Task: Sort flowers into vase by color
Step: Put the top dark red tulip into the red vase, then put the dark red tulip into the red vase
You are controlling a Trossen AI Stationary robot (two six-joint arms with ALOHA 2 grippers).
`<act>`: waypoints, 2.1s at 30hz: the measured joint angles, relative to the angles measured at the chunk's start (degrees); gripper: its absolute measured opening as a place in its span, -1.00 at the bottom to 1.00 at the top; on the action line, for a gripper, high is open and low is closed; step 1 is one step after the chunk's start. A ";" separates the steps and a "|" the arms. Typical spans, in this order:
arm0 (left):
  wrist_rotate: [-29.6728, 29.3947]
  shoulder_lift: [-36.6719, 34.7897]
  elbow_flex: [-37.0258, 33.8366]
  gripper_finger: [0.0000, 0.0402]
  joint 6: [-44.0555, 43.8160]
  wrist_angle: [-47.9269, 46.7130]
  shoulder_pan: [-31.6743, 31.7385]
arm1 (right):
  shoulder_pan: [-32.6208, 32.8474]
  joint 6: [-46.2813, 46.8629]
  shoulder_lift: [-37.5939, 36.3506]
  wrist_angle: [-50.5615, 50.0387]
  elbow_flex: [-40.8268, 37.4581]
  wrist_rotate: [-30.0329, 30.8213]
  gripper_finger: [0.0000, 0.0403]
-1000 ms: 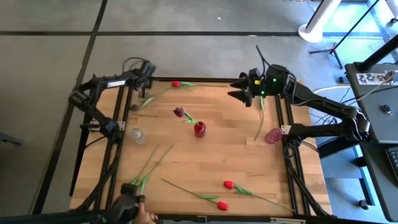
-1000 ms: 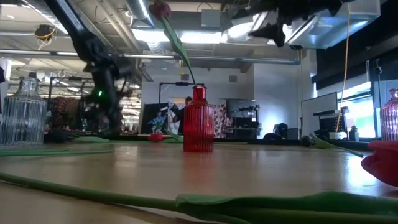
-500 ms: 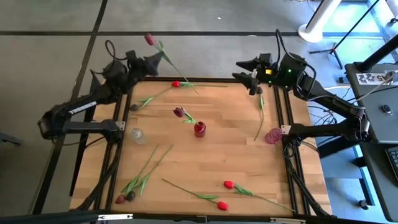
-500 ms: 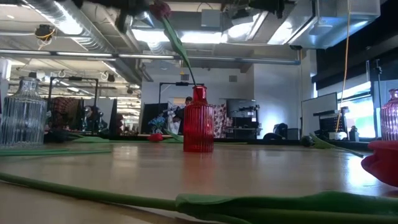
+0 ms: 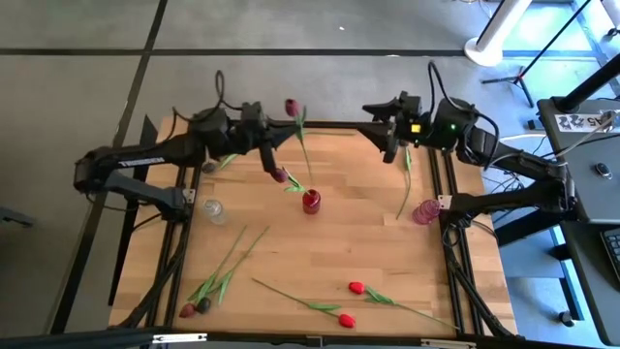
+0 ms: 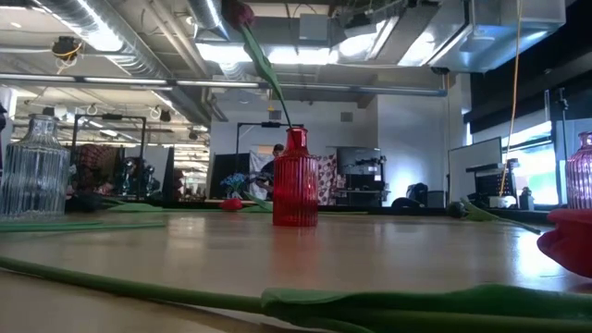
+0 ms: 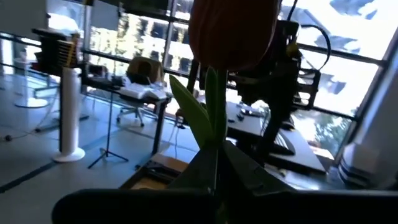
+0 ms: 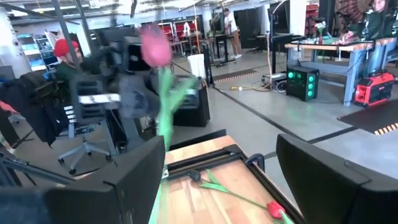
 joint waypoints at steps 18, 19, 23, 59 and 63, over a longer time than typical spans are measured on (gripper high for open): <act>31.08 5.75 -0.37 -1.00 10.20 3.95 5.93 | 11.11 0.11 -0.02 0.00 0.00 18.81 0.53; 31.68 6.42 -0.36 -1.00 10.47 4.02 5.63 | 11.11 0.41 -0.02 0.00 0.00 19.27 0.53; 31.67 7.90 -0.26 -1.00 12.41 4.54 5.23 | 11.11 1.50 -0.02 0.00 0.00 19.52 0.53; 28.15 8.54 6.52 -0.39 15.84 -22.29 5.09 | 10.93 1.37 -0.02 -0.59 0.00 20.22 0.53; 25.63 8.54 14.58 -0.26 20.57 -37.15 4.60 | 10.93 1.20 -0.02 -2.19 0.00 20.22 0.53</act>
